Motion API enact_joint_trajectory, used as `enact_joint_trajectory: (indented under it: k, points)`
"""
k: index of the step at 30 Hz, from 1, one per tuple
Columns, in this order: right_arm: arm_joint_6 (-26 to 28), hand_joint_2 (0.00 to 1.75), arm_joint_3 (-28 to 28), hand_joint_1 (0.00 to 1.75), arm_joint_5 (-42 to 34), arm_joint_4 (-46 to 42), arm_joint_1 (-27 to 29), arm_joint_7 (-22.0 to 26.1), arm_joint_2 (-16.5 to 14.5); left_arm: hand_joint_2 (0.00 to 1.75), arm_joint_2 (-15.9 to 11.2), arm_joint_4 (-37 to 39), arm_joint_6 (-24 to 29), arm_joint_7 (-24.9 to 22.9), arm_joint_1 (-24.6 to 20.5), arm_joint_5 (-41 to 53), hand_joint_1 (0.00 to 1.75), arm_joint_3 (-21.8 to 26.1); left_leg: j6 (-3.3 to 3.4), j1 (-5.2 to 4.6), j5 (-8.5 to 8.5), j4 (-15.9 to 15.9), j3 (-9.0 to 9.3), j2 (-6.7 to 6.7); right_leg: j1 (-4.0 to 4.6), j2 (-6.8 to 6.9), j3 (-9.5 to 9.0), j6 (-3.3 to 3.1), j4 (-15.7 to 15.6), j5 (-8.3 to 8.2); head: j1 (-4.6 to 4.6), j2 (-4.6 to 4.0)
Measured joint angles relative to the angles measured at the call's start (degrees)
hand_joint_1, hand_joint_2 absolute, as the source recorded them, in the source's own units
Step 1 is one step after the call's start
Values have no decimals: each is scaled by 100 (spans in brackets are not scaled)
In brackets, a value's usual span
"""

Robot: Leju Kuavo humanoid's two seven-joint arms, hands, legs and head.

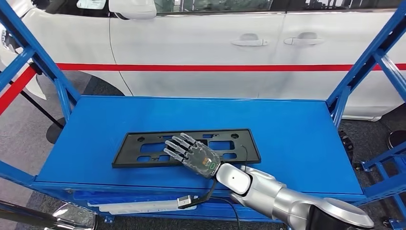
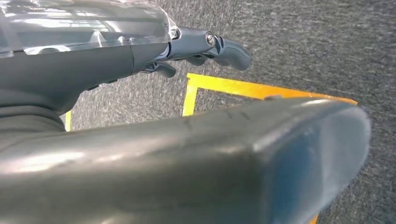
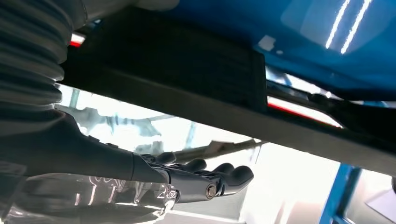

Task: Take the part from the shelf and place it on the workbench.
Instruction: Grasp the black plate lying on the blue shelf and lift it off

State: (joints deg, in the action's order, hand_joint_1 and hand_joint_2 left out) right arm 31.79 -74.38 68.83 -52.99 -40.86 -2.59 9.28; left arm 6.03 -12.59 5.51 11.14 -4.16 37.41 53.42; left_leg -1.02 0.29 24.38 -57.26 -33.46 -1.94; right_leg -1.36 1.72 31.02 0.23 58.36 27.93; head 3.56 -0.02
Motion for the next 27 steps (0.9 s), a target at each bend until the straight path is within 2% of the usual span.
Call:
enact_joint_trajectory:
  k: [1, 2, 3, 5, 6, 7, 8, 9, 11, 12, 13, 16, 17, 19, 21, 22, 23, 24, 26, 27]
  points:
    - [-62, 175, -28, 135, -41, 22, -23, -22, -49, 0, 0, -1, 0, 1, 0, 4, 0, 8, -35, 13, 28, -29, 3, 10, -6, 4, 0, -37, -12, -14, 0, 0]
    - [-121, 175, -56, 138, -73, 36, -46, -36, -79, 0, 1, 0, -1, 1, -4, 8, 0, 20, -68, 23, 115, -137, -34, 27, -16, 19, 1, -74, -24, -30, 0, 0]
    - [-157, 175, -83, 138, -98, 43, -63, -41, -93, 0, 3, 0, -1, 1, -7, 15, 0, 32, -99, 30, 273, -363, -127, 43, -22, 41, 4, -105, -35, -42, 0, 0]
    - [-194, 175, -140, 137, -137, 55, -79, -51, -94, 0, 9, 1, -4, 1, -4, 25, 0, 54, -150, 33, 695, -1102, -456, 72, -7, 83, 12, -140, -37, -44, 0, 0]
    - [-199, 175, -168, 136, -158, 64, -80, -58, -93, 0, 10, 1, -8, 1, 4, 29, 0, 63, -168, 34, 837, -1443, -610, 76, 3, 96, 12, -146, -35, -41, 0, 0]
    - [-202, 175, -194, 135, -176, 74, -81, -66, -92, 0, 10, 1, -13, 1, 13, 29, 0, 70, -178, 34, 872, -1623, -689, 77, 10, 103, 11, -148, -34, -39, 0, 0]
    - [-205, 175, -212, 134, -194, 82, -82, -74, -91, 0, 9, 1, -19, 1, 18, 30, 0, 76, -180, 34, 793, -1580, -664, 78, 12, 104, 8, -148, -33, -38, 0, 0]
    - [-208, 175, -226, 134, -205, 86, -83, -82, -91, 0, 9, 0, -27, 2, 19, 31, 0, 78, -174, 35, 622, -1314, -534, 77, 11, 103, 2, -145, -32, -36, 0, 0]
    - [-217, 175, -245, 133, -226, 87, -95, -109, -91, 0, 9, 0, -52, 16, 16, 31, 0, 79, -130, 25, 251, -521, -155, 44, 17, 89, -10, -119, -23, -22, 1, 0]
    - [-224, 175, -251, 132, -240, 86, -111, -127, -91, 0, 9, -1, -65, 30, 16, 32, 0, 80, -91, 14, 136, -232, -26, 27, 24, 71, -16, -92, -17, -16, 1, 0]
    - [-231, 175, -257, 131, -258, 86, -134, -145, -91, 0, 9, 0, -74, 45, 19, 33, 0, 80, -45, 0, 88, -80, 35, 13, 32, 56, -18, -59, -15, -11, 1, 0]
    - [-267, 175, -263, 130, -296, 86, -201, -188, -91, 0, 12, 0, -82, 69, 22, 35, 0, 82, 94, -8, 50, -6, 56, 28, 32, 29, -29, 46, -23, 0, 0, 0]
    - [-283, 175, -264, 130, -301, 87, -213, -200, -91, 0, 15, -1, -86, 73, 17, 34, 0, 83, 134, 6, 28, 22, 73, 31, 26, 10, 0, 65, 51, 68, -1, 0]
    - [-319, 175, -268, 131, -306, 89, -220, -217, -91, 0, 20, -1, -94, 80, 2, 33, 0, 84, 195, 30, -8, 60, 93, 36, 7, -52, 211, 78, 541, 373, -2, 0]
    - [-346, 175, -284, 135, -306, 93, -214, -221, -91, 0, 20, -1, -101, 85, -9, 33, 0, 85, 217, 28, -12, 61, 84, 37, -3, -92, 555, 85, 1297, 701, -2, 0]
    - [-354, 175, -294, 136, -307, 96, -209, -223, -91, 0, 20, -1, -105, 86, -13, 33, 0, 85, 216, 27, -9, 59, 85, 35, -7, -96, 670, 91, 1537, 742, -2, 0]
    - [-358, 175, -302, 136, -308, 99, -206, -228, -91, 0, 20, -1, -113, 87, -12, 32, 0, 85, 212, 27, -4, 56, 91, 33, -13, -96, 696, 93, 1572, 670, -2, 0]
    - [-363, 175, -307, 136, -311, 101, -207, -235, -92, 0, 22, 0, -123, 92, -11, 31, 0, 85, 201, 28, 4, 49, 101, 29, -21, -91, 620, 91, 1382, 493, -2, 0]
    - [-374, 175, -313, 137, -316, 101, -210, -250, -99, 0, 30, 1, -146, 102, -12, 29, 0, 85, 159, 21, 38, 13, 102, 21, -26, -18, 303, 69, 657, 77, -2, 0]
    - [-378, 175, -318, 138, -318, 101, -216, -255, -108, 0, 33, 1, -157, 114, -14, 29, 0, 85, 129, 10, 57, -20, 83, 20, -14, 27, 175, 50, 336, -28, -2, 0]
